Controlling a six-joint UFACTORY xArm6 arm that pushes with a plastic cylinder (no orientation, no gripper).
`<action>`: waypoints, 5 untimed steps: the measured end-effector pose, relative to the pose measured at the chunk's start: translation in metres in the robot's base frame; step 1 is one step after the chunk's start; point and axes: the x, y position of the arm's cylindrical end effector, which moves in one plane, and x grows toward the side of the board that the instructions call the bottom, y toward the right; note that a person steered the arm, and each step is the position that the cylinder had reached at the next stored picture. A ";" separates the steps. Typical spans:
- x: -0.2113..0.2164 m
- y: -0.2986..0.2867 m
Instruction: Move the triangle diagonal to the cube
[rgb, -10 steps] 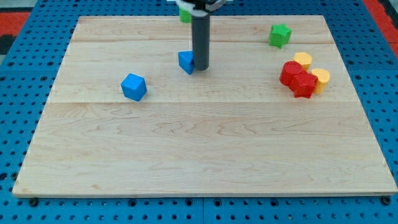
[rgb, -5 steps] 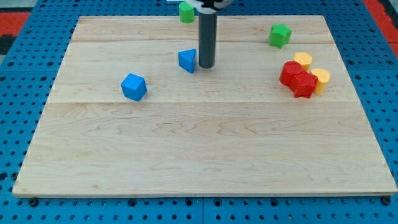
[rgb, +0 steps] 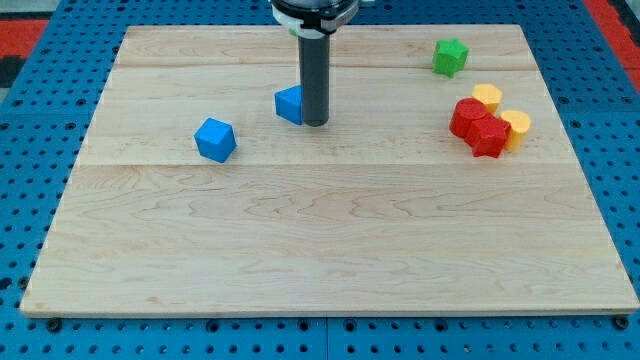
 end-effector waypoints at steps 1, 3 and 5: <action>0.000 -0.016; -0.051 -0.018; -0.006 -0.015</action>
